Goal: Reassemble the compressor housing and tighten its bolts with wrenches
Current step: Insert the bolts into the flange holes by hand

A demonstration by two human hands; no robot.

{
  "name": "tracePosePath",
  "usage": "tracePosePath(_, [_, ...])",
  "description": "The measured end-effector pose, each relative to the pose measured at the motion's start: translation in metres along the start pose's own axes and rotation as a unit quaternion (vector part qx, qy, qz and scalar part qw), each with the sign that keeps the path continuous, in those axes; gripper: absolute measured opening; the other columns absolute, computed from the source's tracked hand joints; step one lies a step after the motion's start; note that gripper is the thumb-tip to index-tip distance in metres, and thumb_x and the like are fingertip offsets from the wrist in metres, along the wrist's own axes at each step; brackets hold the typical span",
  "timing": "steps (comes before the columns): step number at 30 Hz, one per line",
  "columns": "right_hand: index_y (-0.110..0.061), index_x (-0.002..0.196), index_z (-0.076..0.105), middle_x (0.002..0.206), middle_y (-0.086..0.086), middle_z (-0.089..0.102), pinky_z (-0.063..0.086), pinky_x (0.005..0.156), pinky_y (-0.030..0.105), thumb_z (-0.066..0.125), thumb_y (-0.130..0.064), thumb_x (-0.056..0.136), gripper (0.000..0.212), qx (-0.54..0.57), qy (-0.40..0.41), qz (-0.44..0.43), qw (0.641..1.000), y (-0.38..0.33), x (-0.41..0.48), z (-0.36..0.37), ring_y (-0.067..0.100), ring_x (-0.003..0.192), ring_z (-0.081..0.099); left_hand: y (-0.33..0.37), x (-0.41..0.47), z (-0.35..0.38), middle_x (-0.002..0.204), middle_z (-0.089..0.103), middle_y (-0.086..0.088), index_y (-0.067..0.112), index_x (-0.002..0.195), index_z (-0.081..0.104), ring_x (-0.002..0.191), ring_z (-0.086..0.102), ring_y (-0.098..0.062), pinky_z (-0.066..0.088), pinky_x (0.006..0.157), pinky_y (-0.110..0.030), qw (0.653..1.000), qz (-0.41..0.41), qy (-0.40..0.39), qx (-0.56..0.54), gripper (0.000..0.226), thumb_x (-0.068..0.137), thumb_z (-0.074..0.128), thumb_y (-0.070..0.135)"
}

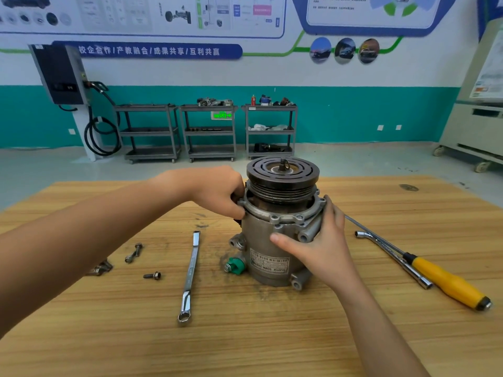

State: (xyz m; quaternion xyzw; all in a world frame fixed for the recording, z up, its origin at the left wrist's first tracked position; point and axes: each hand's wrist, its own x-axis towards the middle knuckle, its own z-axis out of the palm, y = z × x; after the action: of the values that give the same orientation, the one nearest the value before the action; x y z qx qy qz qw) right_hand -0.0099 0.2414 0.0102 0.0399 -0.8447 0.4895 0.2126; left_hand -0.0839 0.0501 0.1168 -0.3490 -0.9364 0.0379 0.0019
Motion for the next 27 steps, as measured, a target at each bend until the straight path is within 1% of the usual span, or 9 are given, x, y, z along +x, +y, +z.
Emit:
tracePosePath(3, [-0.021, 0.148, 0.020, 0.144, -0.009, 0.021, 0.019, 0.103, 0.018, 0.075, -0.066, 0.037, 0.131, 0.000, 0.000, 0.000, 1.000, 0.001, 0.001, -0.001, 0.004, 0.133, 0.023, -0.001, 0.000, 0.001, 0.051, 0.044, 0.002, 0.015, 0.057, 0.050, 0.046, 0.039, -0.010, 0.031, 0.044, -0.015, 1.000, 0.008, 0.005, -0.003, 0.029, 0.081, 0.062, 0.027])
tracePosePath(7, [-0.021, 0.150, 0.014, 0.143, -0.012, 0.018, 0.017, 0.102, 0.015, 0.082, -0.056, 0.042, 0.132, 0.019, 0.002, 0.000, 1.000, 0.000, 0.001, 0.001, -0.003, 0.127, 0.021, -0.004, -0.004, 0.005, 0.052, 0.044, 0.003, 0.010, 0.067, 0.058, 0.046, 0.039, -0.008, 0.030, 0.044, -0.015, 0.999, 0.021, 0.024, -0.018, 0.026, 0.084, 0.062, 0.028])
tracePosePath(9, [-0.021, 0.151, 0.008, 0.143, -0.014, 0.016, 0.015, 0.101, 0.014, 0.082, -0.057, 0.039, 0.138, 0.027, 0.001, 0.005, 1.000, -0.001, 0.001, 0.002, -0.006, 0.123, 0.018, -0.005, -0.005, 0.006, 0.051, 0.043, 0.003, 0.008, 0.068, 0.059, 0.046, 0.038, -0.008, 0.029, 0.044, -0.015, 0.999, 0.024, 0.030, -0.017, 0.027, 0.085, 0.062, 0.029])
tracePosePath(12, [-0.021, 0.151, -0.003, 0.149, -0.010, 0.012, 0.013, 0.101, 0.015, 0.073, -0.064, 0.030, 0.149, 0.039, 0.005, 0.020, 0.999, -0.003, 0.000, 0.002, 0.004, 0.136, 0.016, -0.005, -0.005, 0.007, 0.050, 0.042, 0.004, 0.012, 0.063, 0.054, 0.045, 0.038, -0.007, 0.029, 0.044, -0.014, 0.999, 0.033, 0.033, -0.019, 0.029, 0.085, 0.062, 0.029])
tracePosePath(14, [-0.022, 0.150, -0.008, 0.152, -0.008, 0.010, 0.012, 0.101, 0.017, 0.071, -0.065, 0.029, 0.151, 0.043, 0.009, 0.026, 0.999, -0.004, -0.001, 0.002, 0.009, 0.139, 0.012, -0.006, -0.005, 0.007, 0.050, 0.042, 0.004, 0.014, 0.063, 0.053, 0.044, 0.038, -0.006, 0.030, 0.045, -0.014, 0.999, 0.034, 0.035, -0.023, 0.028, 0.085, 0.062, 0.029])
tracePosePath(17, [-0.023, 0.150, -0.010, 0.152, -0.007, 0.010, 0.011, 0.101, 0.017, 0.071, -0.065, 0.027, 0.152, 0.048, 0.010, 0.028, 0.998, -0.005, -0.002, 0.003, 0.009, 0.140, 0.011, -0.007, -0.006, 0.010, 0.050, 0.042, 0.005, 0.013, 0.065, 0.055, 0.043, 0.038, -0.005, 0.030, 0.045, -0.013, 0.998, 0.032, 0.044, -0.038, 0.027, 0.086, 0.063, 0.028])
tracePosePath(23, [-0.023, 0.150, -0.008, 0.147, -0.010, 0.012, 0.013, 0.101, 0.015, 0.070, -0.067, 0.025, 0.154, 0.056, 0.007, 0.032, 0.998, -0.004, -0.001, 0.004, 0.007, 0.137, 0.015, -0.008, -0.006, 0.013, 0.052, 0.045, 0.006, 0.014, 0.067, 0.056, 0.044, 0.040, -0.005, 0.031, 0.045, -0.012, 0.997, 0.035, 0.044, -0.053, 0.024, 0.086, 0.062, 0.027])
tracePosePath(27, [-0.022, 0.150, -0.006, 0.145, -0.010, 0.014, 0.013, 0.102, 0.015, 0.071, -0.068, 0.025, 0.154, 0.058, 0.012, 0.031, 0.998, -0.004, -0.001, 0.004, 0.005, 0.136, 0.015, -0.009, -0.007, 0.013, 0.049, 0.043, 0.006, 0.016, 0.060, 0.051, 0.044, 0.044, -0.004, 0.029, 0.045, -0.012, 0.996, 0.040, 0.056, -0.054, 0.030, 0.085, 0.064, 0.025])
